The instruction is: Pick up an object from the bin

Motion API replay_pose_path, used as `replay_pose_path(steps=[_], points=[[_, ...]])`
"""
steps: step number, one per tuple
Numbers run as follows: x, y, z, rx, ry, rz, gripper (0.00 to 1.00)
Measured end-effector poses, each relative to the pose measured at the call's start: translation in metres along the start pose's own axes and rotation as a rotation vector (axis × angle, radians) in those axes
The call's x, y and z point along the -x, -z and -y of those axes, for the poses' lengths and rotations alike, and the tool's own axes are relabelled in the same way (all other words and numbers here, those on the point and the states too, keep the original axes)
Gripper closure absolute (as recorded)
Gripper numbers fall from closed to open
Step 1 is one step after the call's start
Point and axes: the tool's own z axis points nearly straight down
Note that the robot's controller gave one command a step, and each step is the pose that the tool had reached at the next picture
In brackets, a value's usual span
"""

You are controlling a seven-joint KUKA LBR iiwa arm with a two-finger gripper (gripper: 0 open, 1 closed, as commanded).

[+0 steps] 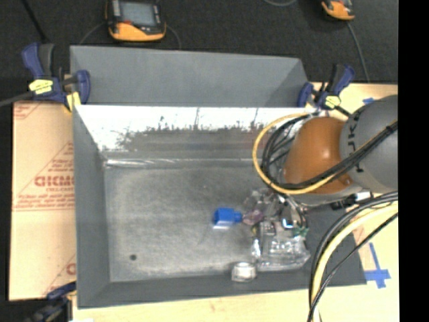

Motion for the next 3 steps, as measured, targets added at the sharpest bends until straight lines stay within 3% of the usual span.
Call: replay_pose_path(steps=[1,2,3], points=[[0.003,0.004,0.001,-0.002,0.003,0.008,1.00],[-0.006,0.163,0.014,-0.008,0.029,0.013,1.00],[0.017,0.060,0.004,-0.004,-0.119,-0.001,1.00]])
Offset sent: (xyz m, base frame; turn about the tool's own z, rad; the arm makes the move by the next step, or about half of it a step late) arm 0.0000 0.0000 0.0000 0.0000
